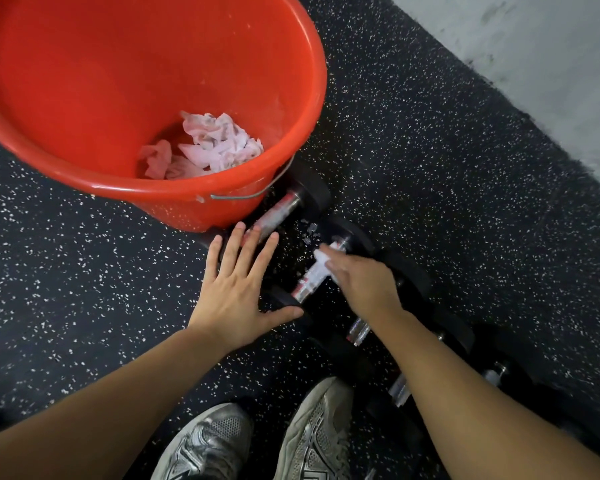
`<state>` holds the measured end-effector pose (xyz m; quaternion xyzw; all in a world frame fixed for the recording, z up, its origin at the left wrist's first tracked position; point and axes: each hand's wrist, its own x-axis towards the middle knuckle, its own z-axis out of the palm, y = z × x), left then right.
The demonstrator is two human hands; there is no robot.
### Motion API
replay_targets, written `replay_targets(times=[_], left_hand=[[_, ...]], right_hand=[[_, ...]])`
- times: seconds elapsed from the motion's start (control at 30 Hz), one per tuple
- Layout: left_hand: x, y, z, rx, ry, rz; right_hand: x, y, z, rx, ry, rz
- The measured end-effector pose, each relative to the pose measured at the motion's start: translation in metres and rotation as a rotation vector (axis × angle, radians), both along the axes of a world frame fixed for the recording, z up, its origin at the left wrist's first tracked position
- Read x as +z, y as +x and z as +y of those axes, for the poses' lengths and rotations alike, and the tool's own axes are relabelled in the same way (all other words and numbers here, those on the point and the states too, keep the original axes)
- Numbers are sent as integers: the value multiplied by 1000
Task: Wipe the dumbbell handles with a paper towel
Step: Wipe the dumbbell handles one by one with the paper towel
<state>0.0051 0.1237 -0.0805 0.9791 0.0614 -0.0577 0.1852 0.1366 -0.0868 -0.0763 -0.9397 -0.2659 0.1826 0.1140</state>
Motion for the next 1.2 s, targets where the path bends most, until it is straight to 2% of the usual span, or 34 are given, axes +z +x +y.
replay_targets(times=[0.07,0.13,0.23,0.33,0.47,0.57,0.7,0.93,1.07,1.2], left_hand=[[1,0,0,-3,4,5],[1,1,0,-2,-4,7],[0,0,0,1,-10,6],[0,0,1,13,-26,-6],[0,0,1,16,-41,-8],[1,0,0,15,-41,-6],[1,-2,0,15,-47,-7],[1,0,1,23,-61,-13],[1,0,0,26,-59,-12],[2,0,-1,29,-55,-9]], right_hand=[[1,3,1,-106,-70,-28],[2,-3,6,-133,-30,14],[3,-21,9,-45,39,134],[5,-36,16,118,6,245],[13,-28,21,202,-53,154],[14,-4,17,95,-141,31],[13,2,20,-28,-183,51],[23,-45,30,224,-130,203],[21,-23,20,102,-61,129],[11,4,9,-56,-139,14]])
